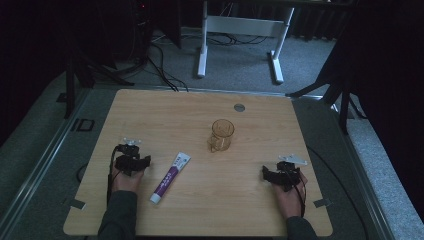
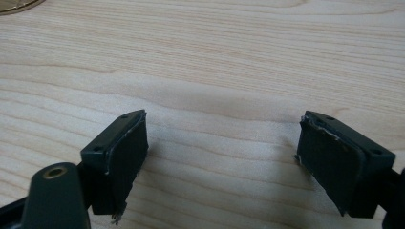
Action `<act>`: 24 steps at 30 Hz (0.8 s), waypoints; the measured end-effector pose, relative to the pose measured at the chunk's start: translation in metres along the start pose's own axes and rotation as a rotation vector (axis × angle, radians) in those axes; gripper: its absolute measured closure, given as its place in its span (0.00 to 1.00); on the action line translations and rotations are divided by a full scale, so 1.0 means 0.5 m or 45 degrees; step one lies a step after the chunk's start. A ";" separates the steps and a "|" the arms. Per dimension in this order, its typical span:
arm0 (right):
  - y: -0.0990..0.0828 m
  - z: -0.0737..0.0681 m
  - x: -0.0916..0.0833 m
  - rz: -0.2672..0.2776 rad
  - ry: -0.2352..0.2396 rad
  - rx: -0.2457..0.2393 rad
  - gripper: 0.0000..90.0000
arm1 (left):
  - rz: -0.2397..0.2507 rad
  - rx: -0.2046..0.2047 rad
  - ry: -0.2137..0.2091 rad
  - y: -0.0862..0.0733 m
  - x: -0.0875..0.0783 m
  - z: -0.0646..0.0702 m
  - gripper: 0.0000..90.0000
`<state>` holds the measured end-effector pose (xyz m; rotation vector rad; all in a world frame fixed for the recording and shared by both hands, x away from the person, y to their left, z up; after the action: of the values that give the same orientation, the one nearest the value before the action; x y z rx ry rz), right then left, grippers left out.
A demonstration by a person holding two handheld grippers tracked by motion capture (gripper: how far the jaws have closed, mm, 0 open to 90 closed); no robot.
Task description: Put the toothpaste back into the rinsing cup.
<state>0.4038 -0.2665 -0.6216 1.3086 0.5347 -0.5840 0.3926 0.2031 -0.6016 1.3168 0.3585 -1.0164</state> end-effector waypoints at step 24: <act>0.000 -0.001 0.000 0.003 0.005 -0.006 0.20 | 0.007 0.124 -0.114 0.049 -0.056 0.071 0.59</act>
<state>0.4035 -0.2662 -0.6216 1.3063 0.5374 -0.5784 0.3851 0.1802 -0.5558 1.3541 0.2399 -1.0954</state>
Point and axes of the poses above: each handheld gripper's, and its own axes: x roughly forward along the jaws, y roughly out of its top, z roughly to its right, the point moved 9 cm from there along x, roughly forward along the jaws, and after that the axes turned 15 degrees about -y, right-handed, at the moved point
